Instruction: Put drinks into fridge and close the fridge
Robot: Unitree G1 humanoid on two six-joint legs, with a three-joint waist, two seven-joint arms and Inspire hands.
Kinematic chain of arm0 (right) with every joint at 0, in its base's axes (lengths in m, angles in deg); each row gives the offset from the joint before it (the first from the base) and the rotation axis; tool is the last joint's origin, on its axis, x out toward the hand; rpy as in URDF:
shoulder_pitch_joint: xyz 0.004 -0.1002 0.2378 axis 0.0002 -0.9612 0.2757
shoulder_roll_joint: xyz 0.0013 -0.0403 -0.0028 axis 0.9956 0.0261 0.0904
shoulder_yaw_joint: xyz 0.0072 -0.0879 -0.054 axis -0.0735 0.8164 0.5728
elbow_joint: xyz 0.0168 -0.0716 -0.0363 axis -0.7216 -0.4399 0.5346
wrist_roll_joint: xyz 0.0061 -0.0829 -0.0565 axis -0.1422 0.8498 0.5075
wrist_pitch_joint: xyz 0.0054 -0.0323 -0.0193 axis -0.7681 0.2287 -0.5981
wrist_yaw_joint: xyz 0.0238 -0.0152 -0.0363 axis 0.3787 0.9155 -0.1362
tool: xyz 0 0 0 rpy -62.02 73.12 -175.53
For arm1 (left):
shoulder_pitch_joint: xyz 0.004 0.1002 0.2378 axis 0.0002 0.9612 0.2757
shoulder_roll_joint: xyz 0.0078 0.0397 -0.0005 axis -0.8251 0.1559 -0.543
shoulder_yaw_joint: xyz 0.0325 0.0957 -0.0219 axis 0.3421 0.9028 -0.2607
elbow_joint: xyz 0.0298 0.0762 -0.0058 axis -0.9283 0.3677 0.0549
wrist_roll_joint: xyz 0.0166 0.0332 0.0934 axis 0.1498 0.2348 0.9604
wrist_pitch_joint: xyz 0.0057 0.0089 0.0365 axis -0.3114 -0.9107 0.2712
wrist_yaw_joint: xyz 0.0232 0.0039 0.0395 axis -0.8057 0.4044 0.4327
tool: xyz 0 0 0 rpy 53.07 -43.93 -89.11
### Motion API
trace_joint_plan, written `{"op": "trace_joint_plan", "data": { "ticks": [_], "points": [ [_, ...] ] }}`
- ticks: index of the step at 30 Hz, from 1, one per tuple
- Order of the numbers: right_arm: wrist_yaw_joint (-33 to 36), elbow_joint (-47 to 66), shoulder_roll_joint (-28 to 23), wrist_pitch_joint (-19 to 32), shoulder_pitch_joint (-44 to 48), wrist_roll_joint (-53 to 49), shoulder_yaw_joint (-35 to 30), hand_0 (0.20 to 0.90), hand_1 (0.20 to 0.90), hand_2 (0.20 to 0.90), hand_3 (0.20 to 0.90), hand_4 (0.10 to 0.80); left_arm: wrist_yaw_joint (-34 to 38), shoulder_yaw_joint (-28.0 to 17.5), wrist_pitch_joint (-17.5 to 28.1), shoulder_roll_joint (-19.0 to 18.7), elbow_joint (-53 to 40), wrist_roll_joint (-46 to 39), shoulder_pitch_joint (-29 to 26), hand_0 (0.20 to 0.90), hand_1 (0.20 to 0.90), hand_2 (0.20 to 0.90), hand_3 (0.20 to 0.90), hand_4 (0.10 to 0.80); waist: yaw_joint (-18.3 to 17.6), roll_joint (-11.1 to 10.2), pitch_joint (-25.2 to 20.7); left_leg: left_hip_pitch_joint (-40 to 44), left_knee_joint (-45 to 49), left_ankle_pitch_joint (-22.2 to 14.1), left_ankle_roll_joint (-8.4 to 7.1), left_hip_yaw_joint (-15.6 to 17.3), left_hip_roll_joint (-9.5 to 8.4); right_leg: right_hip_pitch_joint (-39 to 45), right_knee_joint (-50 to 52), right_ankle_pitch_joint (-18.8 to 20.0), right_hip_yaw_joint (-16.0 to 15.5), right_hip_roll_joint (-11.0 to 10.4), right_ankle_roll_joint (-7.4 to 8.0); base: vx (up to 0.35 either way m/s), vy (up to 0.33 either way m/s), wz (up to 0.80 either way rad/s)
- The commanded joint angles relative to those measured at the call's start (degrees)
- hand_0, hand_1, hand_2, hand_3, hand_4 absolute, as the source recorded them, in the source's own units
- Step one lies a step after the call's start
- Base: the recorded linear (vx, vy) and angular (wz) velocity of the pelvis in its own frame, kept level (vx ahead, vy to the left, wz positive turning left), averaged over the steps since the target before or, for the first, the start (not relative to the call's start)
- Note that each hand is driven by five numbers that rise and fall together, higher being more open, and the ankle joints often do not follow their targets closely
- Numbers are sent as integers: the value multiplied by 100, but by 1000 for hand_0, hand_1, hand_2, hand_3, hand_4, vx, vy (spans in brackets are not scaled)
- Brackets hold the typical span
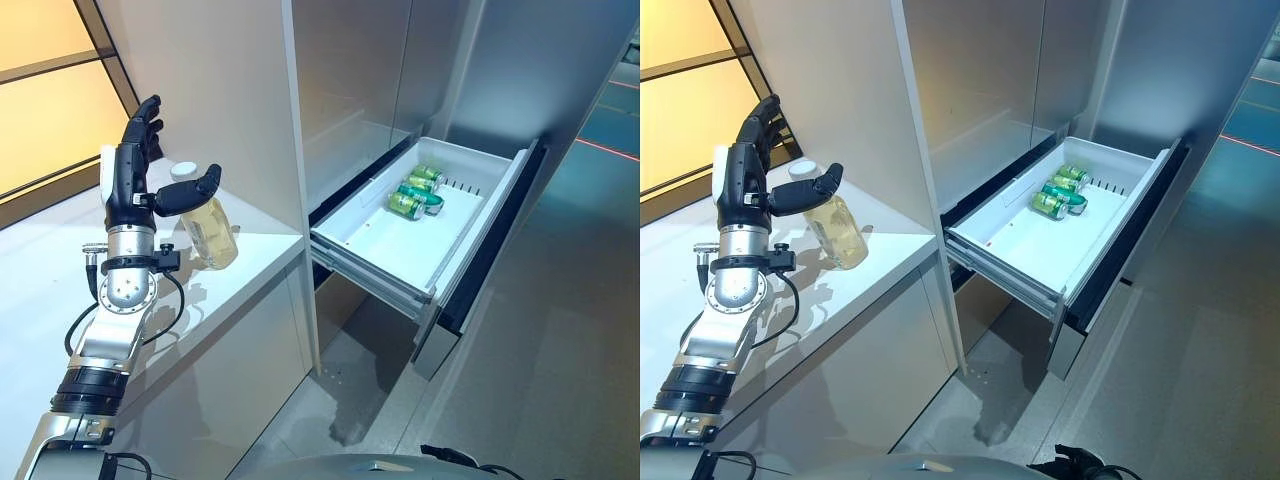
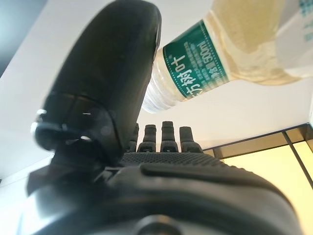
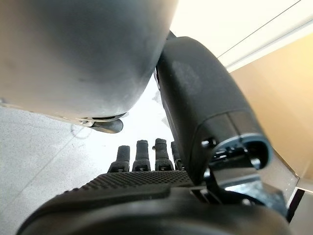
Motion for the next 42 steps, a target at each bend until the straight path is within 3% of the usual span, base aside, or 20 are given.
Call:
{"op": "trace_joint_plan", "data": {
  "ticks": [1,10,20,42],
  "points": [
    [-107,-87,-85,-58,213,204,28,900,900,900,900,800,97,-135,362,-43,-8,-80,-640,900,900,900,900,800,-55,77,140,201,77,-806,326,312,-336,-267,624,-606,-124,333,20,0,0,0],
    [-119,-46,-91,-84,197,261,8,900,900,900,900,800,41,-70,206,87,209,-263,-573,900,900,900,900,800,-78,79,154,213,78,-805,324,341,-330,-263,629,-603,-118,335,25,0,0,0],
    [-118,8,-73,-164,229,274,22,900,900,900,900,800,-176,109,211,568,577,-837,-474,900,900,900,900,800,-104,62,180,242,92,-820,340,365,-339,-251,641,-597,-80,339,35,0,0,0],
    [-114,68,-71,-192,174,287,7,900,900,900,900,800,58,128,201,578,862,-775,-521,900,900,900,900,800,-170,52,201,260,110,-833,346,414,-344,-246,649,-595,-15,357,41,0,0,0]
  ]
}}
